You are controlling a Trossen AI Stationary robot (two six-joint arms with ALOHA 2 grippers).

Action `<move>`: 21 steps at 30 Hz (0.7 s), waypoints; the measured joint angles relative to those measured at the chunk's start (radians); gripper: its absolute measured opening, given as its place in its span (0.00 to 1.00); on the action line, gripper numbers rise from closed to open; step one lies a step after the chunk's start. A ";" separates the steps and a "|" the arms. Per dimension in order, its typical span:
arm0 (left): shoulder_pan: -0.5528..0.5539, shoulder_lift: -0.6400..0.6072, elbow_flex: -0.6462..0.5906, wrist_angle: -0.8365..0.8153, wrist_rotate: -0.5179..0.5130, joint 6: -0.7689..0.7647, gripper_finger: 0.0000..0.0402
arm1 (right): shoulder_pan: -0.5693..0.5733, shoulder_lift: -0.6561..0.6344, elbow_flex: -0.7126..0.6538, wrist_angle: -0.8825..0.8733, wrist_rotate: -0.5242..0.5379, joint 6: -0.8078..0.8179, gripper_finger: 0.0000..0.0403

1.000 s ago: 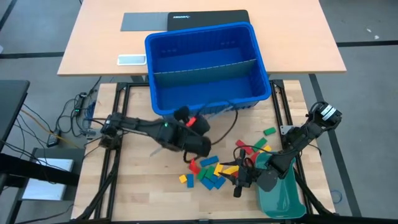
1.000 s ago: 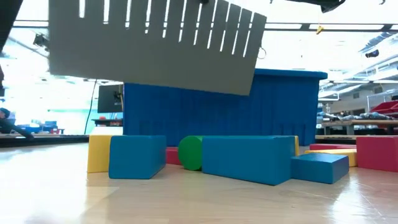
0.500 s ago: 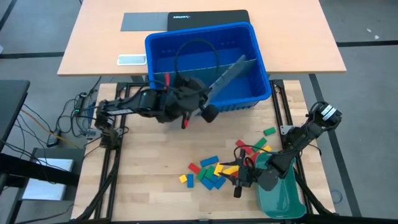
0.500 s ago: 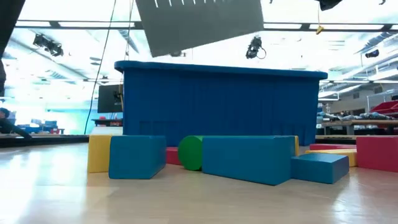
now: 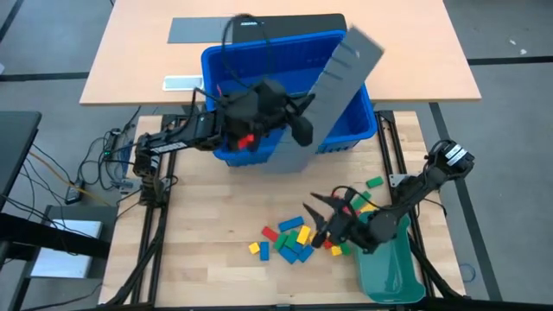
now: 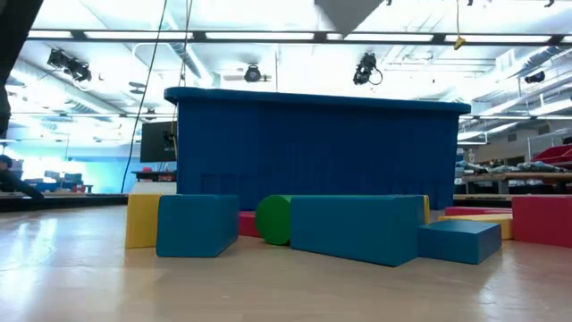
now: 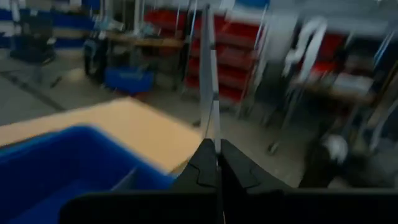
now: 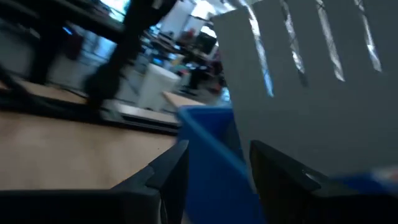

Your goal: Sort Items/Unsort Items

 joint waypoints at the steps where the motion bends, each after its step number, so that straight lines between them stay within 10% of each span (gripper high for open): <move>1: 0.005 0.000 0.000 0.046 0.013 0.003 0.00 | -0.014 0.000 0.016 0.006 0.002 -0.057 0.44; 11: 0.028 0.000 0.000 0.352 0.077 0.052 0.00 | -0.144 0.000 0.167 0.009 -0.041 -0.523 0.53; 21: 0.041 -0.030 0.000 0.237 -0.011 0.099 0.00 | -0.200 -0.009 0.213 0.030 -0.051 -0.351 0.51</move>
